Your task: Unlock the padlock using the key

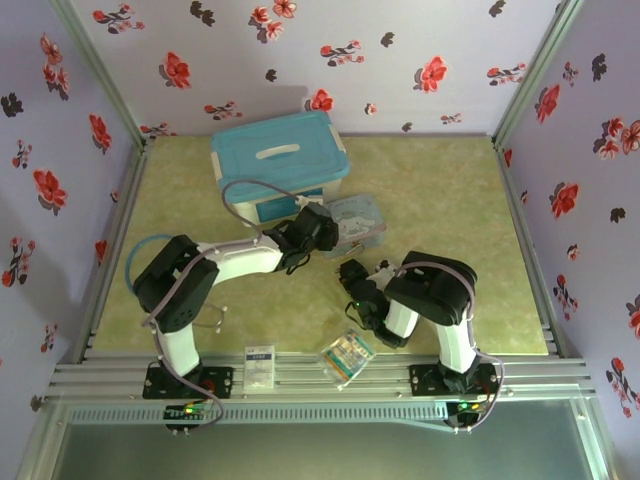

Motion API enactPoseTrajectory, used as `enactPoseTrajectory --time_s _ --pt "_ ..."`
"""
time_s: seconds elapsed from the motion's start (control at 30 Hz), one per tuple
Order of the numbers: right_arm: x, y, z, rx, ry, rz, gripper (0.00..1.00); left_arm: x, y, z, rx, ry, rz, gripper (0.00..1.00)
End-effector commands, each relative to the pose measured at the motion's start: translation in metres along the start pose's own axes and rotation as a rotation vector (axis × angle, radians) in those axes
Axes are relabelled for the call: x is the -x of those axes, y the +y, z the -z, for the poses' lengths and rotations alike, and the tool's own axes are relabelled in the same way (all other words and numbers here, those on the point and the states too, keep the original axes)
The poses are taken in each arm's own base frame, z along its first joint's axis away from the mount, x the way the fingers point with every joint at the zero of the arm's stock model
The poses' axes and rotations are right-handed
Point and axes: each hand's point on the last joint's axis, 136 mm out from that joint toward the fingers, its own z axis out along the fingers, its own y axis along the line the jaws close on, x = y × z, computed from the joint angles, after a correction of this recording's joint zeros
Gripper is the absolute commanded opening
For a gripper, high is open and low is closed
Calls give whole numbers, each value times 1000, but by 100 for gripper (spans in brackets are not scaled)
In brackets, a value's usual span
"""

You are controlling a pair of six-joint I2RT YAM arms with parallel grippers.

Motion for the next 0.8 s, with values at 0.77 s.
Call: enactPoseTrajectory --time_s 0.77 --pt "73 30 -18 30 -286 -40 0 -93 96 -9 319 248 -203 47"
